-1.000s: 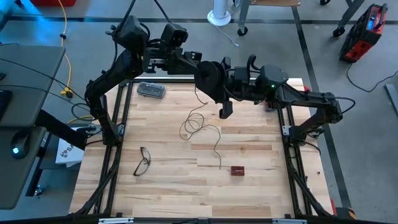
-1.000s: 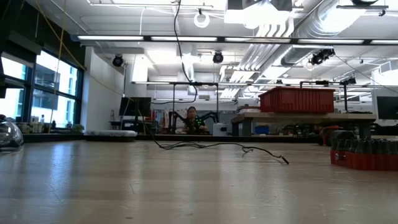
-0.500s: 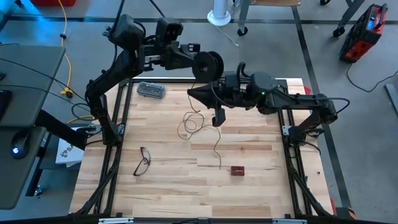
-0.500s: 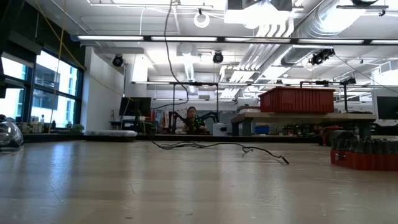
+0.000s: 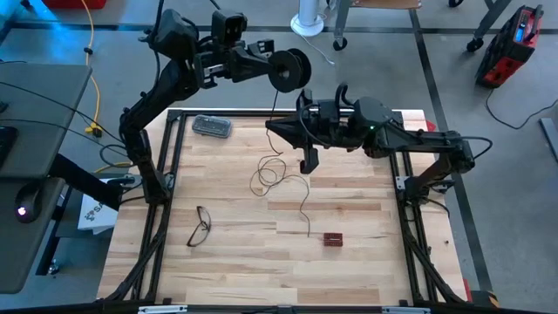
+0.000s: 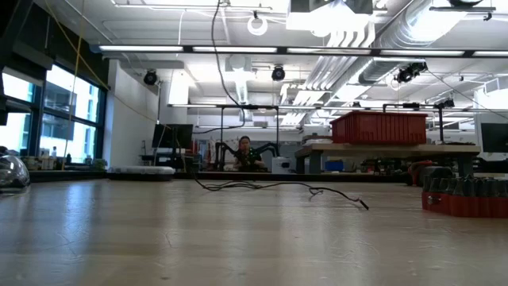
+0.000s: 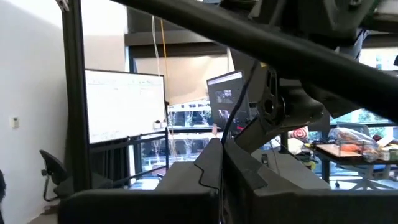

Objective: Coil cords
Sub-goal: Coil the black wire into the spool

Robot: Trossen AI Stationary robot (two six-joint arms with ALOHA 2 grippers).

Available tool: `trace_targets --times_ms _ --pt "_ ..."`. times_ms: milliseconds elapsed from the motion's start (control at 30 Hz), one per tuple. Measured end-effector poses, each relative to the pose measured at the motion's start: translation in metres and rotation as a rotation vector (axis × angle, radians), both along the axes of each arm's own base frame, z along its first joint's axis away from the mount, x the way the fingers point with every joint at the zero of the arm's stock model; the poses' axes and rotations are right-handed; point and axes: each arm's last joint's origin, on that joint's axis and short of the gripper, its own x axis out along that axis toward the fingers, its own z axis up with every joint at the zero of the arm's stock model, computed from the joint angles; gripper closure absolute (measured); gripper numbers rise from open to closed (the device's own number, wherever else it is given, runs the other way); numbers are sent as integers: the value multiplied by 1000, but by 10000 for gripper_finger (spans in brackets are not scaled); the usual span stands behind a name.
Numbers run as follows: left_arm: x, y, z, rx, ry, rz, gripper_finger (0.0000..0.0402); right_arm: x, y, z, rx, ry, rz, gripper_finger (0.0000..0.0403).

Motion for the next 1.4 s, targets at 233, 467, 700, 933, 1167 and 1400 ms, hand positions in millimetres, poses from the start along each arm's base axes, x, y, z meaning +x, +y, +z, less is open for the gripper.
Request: trace_targets --times_ms 233,467,700,933,1167,1400 --pt "-9 6 3 23 -13 32 401 -8 -6 5 -16 6 -11 403" --pt "-16 13 5 59 -29 93 401 -12 -9 6 -15 24 -7 403" --pt "-15 14 4 81 -28 105 402 -12 -10 5 11 38 -1 403" --pt "-16 14 3 104 -29 97 402 -12 -12 4 6 44 12 403" --pt "-16 12 4 151 -58 112 401 -11 -13 3 -12 52 34 403" --pt "-15 8 4 140 -60 111 401 -12 -12 3 -30 52 84 403"
